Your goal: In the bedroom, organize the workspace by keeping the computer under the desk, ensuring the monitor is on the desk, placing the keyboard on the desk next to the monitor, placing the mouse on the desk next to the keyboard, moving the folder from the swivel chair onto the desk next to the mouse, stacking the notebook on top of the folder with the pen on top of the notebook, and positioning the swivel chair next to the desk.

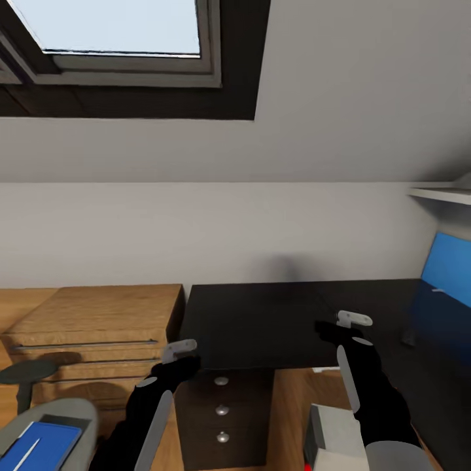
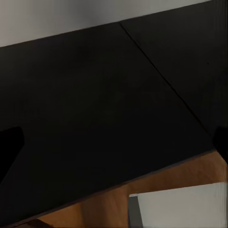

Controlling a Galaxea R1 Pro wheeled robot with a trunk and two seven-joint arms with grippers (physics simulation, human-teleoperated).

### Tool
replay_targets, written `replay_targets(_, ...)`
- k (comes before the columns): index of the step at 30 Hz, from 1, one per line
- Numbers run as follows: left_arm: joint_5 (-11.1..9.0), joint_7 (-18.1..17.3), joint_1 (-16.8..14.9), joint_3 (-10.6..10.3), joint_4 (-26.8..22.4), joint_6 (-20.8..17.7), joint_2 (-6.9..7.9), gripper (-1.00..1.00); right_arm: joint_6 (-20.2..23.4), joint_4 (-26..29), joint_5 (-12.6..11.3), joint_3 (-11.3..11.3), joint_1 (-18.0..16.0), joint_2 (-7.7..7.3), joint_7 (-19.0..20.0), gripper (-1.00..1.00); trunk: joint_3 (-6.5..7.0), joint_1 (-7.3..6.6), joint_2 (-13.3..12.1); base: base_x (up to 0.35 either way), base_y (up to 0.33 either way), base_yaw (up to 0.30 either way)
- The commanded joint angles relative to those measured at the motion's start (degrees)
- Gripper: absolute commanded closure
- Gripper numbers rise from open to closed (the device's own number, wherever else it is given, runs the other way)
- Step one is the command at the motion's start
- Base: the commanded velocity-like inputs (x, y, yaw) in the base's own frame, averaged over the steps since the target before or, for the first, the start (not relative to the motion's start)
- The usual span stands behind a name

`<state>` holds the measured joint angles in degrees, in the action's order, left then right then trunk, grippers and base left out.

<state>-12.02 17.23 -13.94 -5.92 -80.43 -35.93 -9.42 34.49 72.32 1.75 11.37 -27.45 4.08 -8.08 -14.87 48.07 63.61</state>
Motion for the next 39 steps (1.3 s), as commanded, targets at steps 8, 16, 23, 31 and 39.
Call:
replay_targets(8, -0.63, 0.53, -0.03, -0.06, -0.08, -0.19, 0.09, -1.00, 0.23, 0.02, 0.18, 0.12, -0.06, 0.05, -0.01, -1.00, -0.16, 0.02, 0.05, 0.232, -0.016, -0.071)
replay_targets(16, -0.57, 0.54, -0.03, -0.06, -0.08, -0.28, 0.04, -1.00, 0.19, 0.02, 0.27, 0.15, -0.06, 0.05, -0.11, -1.00, -0.16, 0.02, 0.05, 0.308, -0.118, -0.002)
replay_targets(23, -0.57, 0.53, -0.03, -0.06, -0.08, -0.30, 0.01, -1.00, 0.15, -0.06, 0.34, 0.22, -0.06, -0.01, -0.03, -1.00, -0.16, 0.02, 0.05, 0.241, -0.211, -0.061)
replay_targets(31, -0.55, 0.53, -0.03, -0.06, -0.08, -0.36, 0.01, -1.00, 0.14, -0.15, 0.35, 0.54, -0.06, -0.30, -0.07, -1.00, -0.16, 0.02, 0.05, 0.052, -0.053, -0.232)
replay_targets(39, -0.55, 0.53, -0.03, -0.06, -0.08, -0.36, 0.01, -1.00, 0.14, -0.47, 0.42, 3.48, -0.06, -0.70, -0.07, -1.00, -0.16, 0.02, 0.05, 0.006, -0.006, -0.270)
